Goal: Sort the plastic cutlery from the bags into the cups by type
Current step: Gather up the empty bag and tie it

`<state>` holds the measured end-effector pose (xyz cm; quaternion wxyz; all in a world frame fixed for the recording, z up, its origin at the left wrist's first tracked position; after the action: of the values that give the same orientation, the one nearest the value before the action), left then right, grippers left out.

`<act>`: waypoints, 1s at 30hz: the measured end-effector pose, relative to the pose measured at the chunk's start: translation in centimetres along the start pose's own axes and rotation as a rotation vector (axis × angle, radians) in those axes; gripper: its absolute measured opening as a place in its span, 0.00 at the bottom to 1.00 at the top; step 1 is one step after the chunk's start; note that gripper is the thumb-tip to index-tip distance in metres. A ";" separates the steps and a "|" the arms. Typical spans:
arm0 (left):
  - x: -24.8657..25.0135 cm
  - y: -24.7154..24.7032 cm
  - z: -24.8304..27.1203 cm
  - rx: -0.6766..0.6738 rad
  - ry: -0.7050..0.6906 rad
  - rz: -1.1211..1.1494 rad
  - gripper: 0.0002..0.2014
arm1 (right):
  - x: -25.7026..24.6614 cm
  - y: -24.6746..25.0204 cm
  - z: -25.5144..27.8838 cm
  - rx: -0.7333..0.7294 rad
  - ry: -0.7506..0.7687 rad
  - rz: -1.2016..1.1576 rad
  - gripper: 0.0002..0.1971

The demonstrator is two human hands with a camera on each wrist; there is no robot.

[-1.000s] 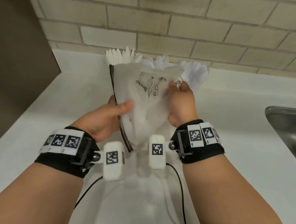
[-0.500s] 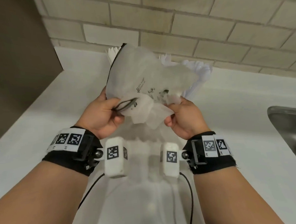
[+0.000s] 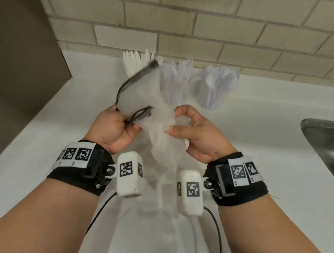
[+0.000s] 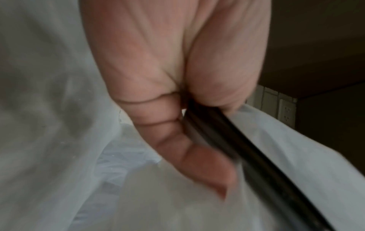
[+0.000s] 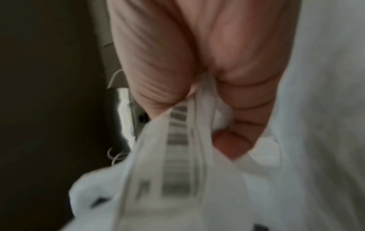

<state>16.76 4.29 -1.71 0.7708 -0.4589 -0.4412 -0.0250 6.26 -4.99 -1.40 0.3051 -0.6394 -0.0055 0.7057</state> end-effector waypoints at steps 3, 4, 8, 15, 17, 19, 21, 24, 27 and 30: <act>-0.1 -0.7 1.1 -0.107 0.083 0.055 0.21 | -3.0 2.6 0.0 0.245 0.225 0.185 0.31; -0.3 -0.9 1.5 -0.108 0.117 0.042 0.16 | -3.8 3.4 0.2 0.340 0.270 0.271 0.32; -0.2 -2.4 2.8 -0.226 0.022 -0.556 0.11 | -5.5 4.3 0.8 0.508 0.353 0.516 0.20; 3.3 -3.5 2.6 0.050 -0.466 -1.497 0.13 | -6.9 2.4 2.0 0.568 0.512 0.852 0.14; 3.6 -3.1 2.6 0.180 -0.526 -1.575 0.10 | -6.0 1.2 2.0 0.505 0.479 0.845 0.13; 3.2 -2.1 2.2 0.228 -0.436 -1.397 0.09 | -4.7 -0.4 1.8 0.374 0.405 0.855 0.25; 1.6 -1.7 2.3 0.140 -0.193 -0.935 0.08 | -3.5 -2.1 2.0 0.223 0.355 0.900 0.34; -0.2 -3.2 3.3 -0.062 -0.006 -0.485 0.26 | -2.3 -4.3 2.7 0.075 0.318 1.055 0.37; 0.3 -2.7 3.8 0.052 -0.138 -0.610 0.25 | -1.2 -5.8 3.3 -0.046 0.293 1.075 0.35; 1.5 0.3 4.2 0.293 -0.251 -0.636 0.09 | -1.2 -6.1 4.1 -0.077 0.294 1.068 0.30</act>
<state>15.08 8.04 -0.04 0.7220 -0.1832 -0.6516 -0.1436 5.17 1.00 2.89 -0.1212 -0.6560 0.3362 0.6648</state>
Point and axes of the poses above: each hand's wrist, its own z-axis away from the middle knuckle, its own y-axis out of the back of the hand, x = y × z, the point moved 10 cm from there along -z, towards the middle knuckle, and after that the axes turned 5 degrees about x, right-handed, at the moved point
